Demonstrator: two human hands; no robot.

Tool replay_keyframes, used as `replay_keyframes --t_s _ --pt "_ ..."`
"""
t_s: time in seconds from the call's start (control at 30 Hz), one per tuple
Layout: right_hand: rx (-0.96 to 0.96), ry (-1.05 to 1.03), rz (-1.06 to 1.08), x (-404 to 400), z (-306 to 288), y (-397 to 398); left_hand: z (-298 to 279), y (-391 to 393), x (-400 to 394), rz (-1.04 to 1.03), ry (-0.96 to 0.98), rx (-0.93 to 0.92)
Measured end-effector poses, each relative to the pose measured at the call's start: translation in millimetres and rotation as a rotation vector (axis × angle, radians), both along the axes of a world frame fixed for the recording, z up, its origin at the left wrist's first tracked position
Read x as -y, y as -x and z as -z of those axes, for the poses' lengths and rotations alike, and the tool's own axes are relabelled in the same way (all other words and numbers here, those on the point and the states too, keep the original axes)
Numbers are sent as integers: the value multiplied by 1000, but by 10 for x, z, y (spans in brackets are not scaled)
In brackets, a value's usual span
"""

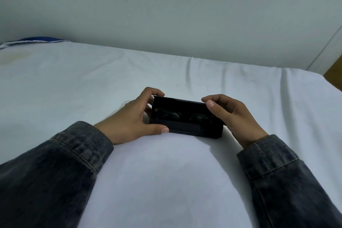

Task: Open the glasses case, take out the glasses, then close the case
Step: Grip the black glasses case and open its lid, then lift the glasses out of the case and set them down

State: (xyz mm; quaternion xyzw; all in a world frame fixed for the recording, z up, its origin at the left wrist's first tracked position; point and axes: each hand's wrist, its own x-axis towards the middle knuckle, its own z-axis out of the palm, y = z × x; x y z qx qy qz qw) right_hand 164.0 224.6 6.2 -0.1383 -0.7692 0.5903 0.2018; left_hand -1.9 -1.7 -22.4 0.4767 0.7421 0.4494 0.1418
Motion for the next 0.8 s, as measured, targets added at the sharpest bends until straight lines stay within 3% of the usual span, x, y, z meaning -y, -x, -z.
replay_keyframes --t_s 0.8 --pt "6 250 155 -16 -3 46 -2 -18 -29 34 -78 -1"
